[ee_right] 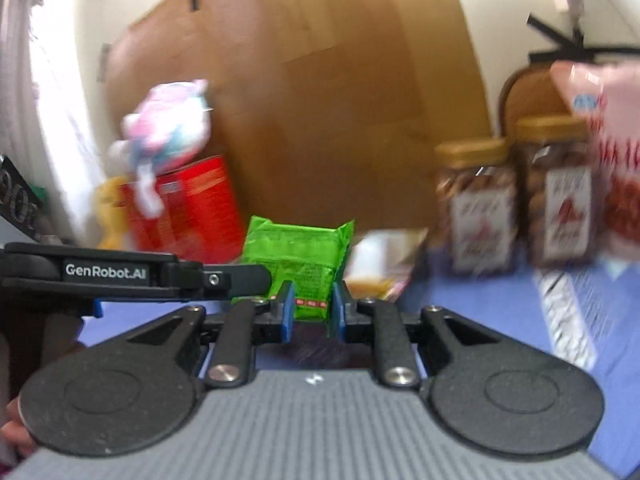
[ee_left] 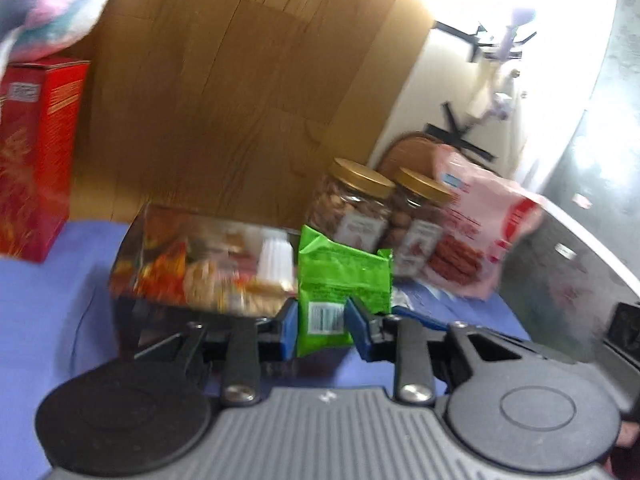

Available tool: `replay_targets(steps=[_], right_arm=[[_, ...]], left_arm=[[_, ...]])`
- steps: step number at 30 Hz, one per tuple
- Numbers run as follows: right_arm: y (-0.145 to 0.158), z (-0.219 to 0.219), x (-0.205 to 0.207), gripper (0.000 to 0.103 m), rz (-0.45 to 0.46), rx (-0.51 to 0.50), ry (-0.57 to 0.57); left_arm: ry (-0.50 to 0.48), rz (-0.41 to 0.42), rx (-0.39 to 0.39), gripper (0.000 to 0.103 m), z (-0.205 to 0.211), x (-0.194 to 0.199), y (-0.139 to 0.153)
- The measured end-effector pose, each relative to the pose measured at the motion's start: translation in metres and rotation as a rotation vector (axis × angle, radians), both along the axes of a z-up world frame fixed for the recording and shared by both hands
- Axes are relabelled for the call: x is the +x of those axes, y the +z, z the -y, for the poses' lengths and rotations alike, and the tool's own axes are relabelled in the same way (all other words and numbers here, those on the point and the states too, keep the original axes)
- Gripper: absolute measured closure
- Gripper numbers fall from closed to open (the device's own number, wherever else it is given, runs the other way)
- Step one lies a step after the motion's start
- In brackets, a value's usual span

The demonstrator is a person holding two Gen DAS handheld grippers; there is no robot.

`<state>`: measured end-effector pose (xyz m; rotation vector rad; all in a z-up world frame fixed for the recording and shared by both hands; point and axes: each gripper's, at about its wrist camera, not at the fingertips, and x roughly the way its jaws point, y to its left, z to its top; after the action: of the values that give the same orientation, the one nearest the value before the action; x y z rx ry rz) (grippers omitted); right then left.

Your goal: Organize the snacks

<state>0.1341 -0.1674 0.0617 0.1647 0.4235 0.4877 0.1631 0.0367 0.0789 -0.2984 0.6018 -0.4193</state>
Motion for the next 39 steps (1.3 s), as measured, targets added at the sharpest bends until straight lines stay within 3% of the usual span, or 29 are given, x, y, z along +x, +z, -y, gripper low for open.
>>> replay_targets(steps=[3, 7, 10, 13, 14, 16, 17, 18, 22, 25, 27, 30, 33, 37, 39], right_arm=[[-0.010, -0.006, 0.023, 0.077, 0.039, -0.115, -0.089], [-0.015, 0.029, 0.000, 0.074, 0.037, 0.008, -0.103], [-0.030, 0.066, -0.028, 0.061, -0.033, 0.100, -0.152], [-0.053, 0.075, -0.050, 0.043, -0.126, 0.009, -0.158], [-0.060, 0.074, -0.056, 0.041, -0.147, -0.030, -0.153], [-0.073, 0.064, -0.062, 0.042, -0.188, -0.098, -0.107], [-0.079, 0.059, -0.064, 0.048, -0.205, -0.113, -0.073], [-0.080, 0.054, -0.069, 0.058, -0.181, -0.126, -0.049], [-0.074, 0.034, -0.087, 0.058, -0.067, -0.244, 0.146], [-0.073, 0.030, -0.101, 0.059, -0.018, -0.286, 0.262], [-0.074, 0.032, -0.100, 0.059, -0.024, -0.275, 0.264], [-0.075, 0.041, -0.089, 0.056, -0.101, -0.184, 0.237], [-0.072, 0.051, -0.093, 0.043, -0.111, -0.165, 0.175], [-0.071, 0.055, -0.104, 0.042, -0.102, -0.174, 0.197], [-0.077, 0.048, -0.103, 0.043, -0.124, -0.194, 0.219]], left_arm=[[0.070, -0.060, 0.061, 0.072, 0.009, 0.025, -0.015], [0.079, -0.009, 0.052, 0.071, -0.005, -0.004, -0.011], [0.043, 0.026, -0.012, 0.069, -0.017, -0.040, -0.005], [0.001, -0.016, -0.037, 0.068, -0.013, -0.056, -0.015], [-0.012, -0.047, -0.038, 0.068, -0.009, -0.057, -0.021], [-0.035, -0.104, -0.033, 0.068, 0.000, -0.056, -0.035], [-0.043, -0.130, -0.026, 0.068, 0.005, -0.053, -0.042], [-0.050, -0.160, -0.018, 0.068, 0.009, -0.052, -0.048], [-0.101, -0.224, -0.002, 0.067, 0.022, -0.057, -0.063], [-0.120, -0.227, 0.009, 0.060, 0.024, -0.064, -0.067], [-0.130, -0.226, 0.012, 0.054, 0.025, -0.066, -0.066], [-0.151, -0.268, 0.010, 0.052, 0.036, -0.062, -0.069], [-0.165, -0.293, 0.022, 0.053, 0.044, -0.063, -0.073], [-0.184, -0.302, 0.026, 0.058, 0.052, -0.063, -0.076], [-0.179, -0.292, 0.043, 0.066, 0.057, -0.062, -0.077]])
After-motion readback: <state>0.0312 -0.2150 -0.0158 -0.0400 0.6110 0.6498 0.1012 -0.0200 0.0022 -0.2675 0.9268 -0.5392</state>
